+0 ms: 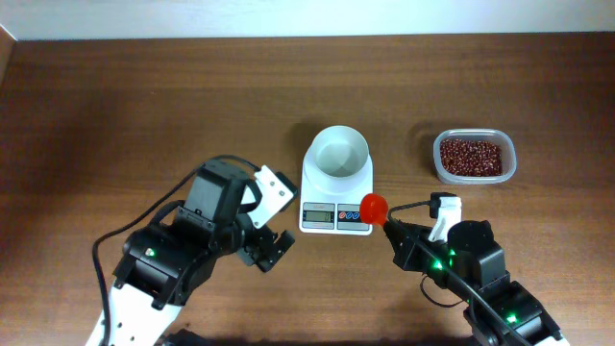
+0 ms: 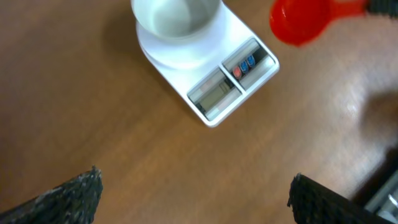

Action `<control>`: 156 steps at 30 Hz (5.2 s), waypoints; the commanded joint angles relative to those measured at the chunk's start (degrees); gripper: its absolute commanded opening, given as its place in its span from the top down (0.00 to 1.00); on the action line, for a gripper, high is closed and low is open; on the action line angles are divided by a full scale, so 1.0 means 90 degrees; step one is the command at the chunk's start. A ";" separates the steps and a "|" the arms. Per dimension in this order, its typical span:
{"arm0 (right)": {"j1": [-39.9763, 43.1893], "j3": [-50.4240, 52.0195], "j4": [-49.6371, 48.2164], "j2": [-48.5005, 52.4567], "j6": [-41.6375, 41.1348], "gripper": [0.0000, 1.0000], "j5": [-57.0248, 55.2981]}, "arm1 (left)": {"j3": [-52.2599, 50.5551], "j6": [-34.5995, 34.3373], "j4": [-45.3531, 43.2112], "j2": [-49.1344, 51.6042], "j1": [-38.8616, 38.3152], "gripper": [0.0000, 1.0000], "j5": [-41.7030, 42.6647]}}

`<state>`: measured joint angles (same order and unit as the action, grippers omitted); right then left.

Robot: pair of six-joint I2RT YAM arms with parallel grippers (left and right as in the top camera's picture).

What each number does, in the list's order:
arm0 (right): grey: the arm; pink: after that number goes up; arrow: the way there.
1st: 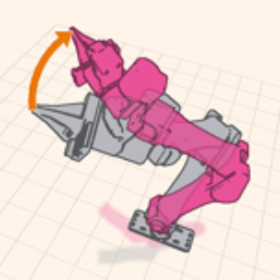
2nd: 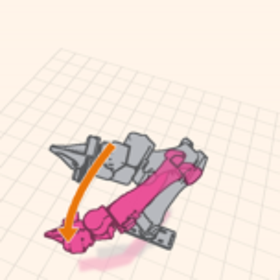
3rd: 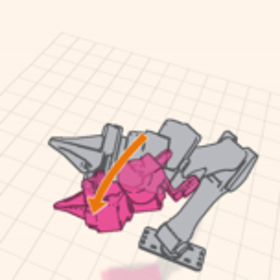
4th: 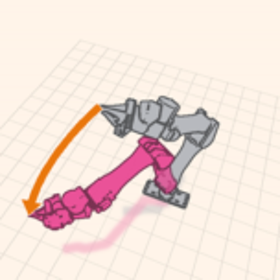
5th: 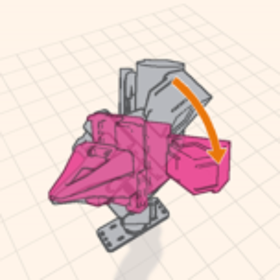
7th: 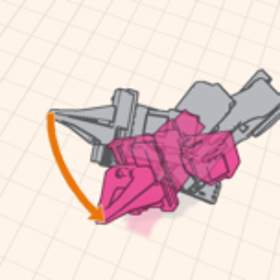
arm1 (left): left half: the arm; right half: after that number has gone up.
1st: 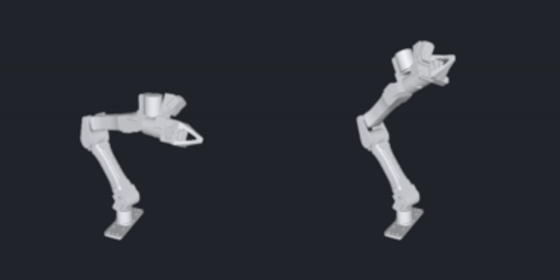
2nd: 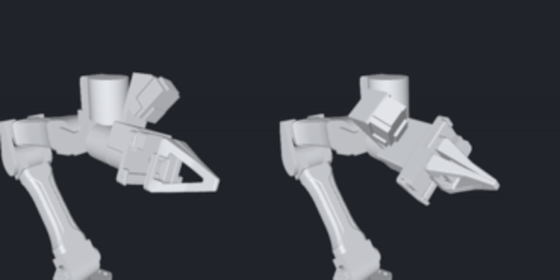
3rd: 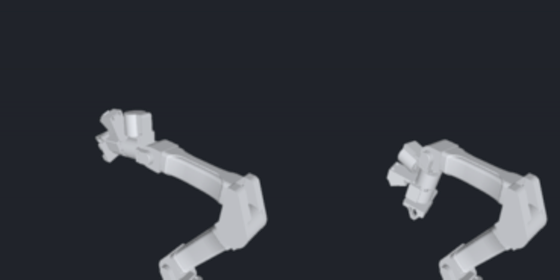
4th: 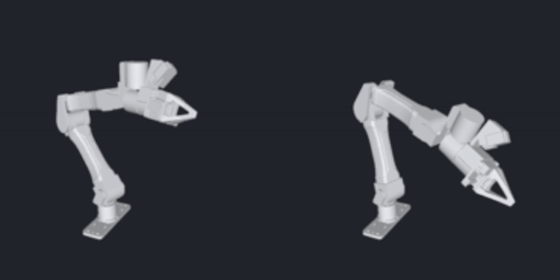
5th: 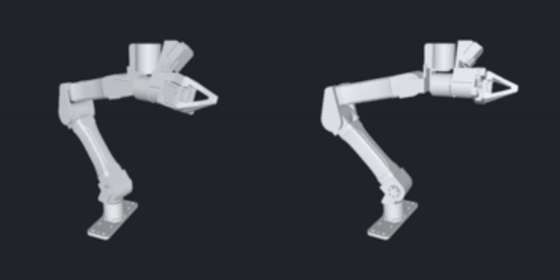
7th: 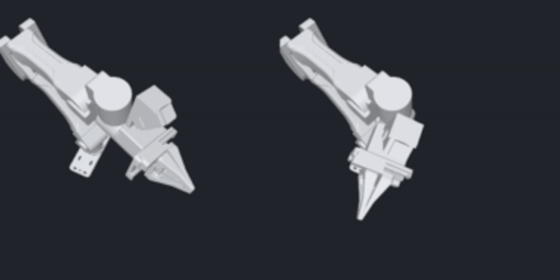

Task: Scoop and weigh 50g on scale
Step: 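Withdraw the left gripper from the scale toward the left, then carry the red scoop with the right gripper toward the bean tub, then lower the red scoop into the beans with the right gripper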

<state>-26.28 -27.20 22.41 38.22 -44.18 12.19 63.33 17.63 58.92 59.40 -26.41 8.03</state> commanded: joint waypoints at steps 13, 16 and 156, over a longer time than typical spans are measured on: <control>0.0024 -0.0051 -0.0017 0.0002 0.0053 0.96 -0.0092 | 0.0221 0.2679 0.0663 0.0272 0.1234 0.01 0.1678; 0.0024 -0.0051 -0.0017 0.0002 0.0602 0.96 -0.0087 | 0.0221 0.2749 0.0651 0.0537 0.1734 0.01 0.2307; 0.1477 -0.3866 0.3407 0.3315 0.4252 0.96 -0.3016 | 0.0219 0.2744 0.0437 0.0712 0.1787 0.01 0.2106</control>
<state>-13.41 -60.66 53.84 67.83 -8.38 -13.91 64.10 41.17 62.96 65.71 -10.63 26.59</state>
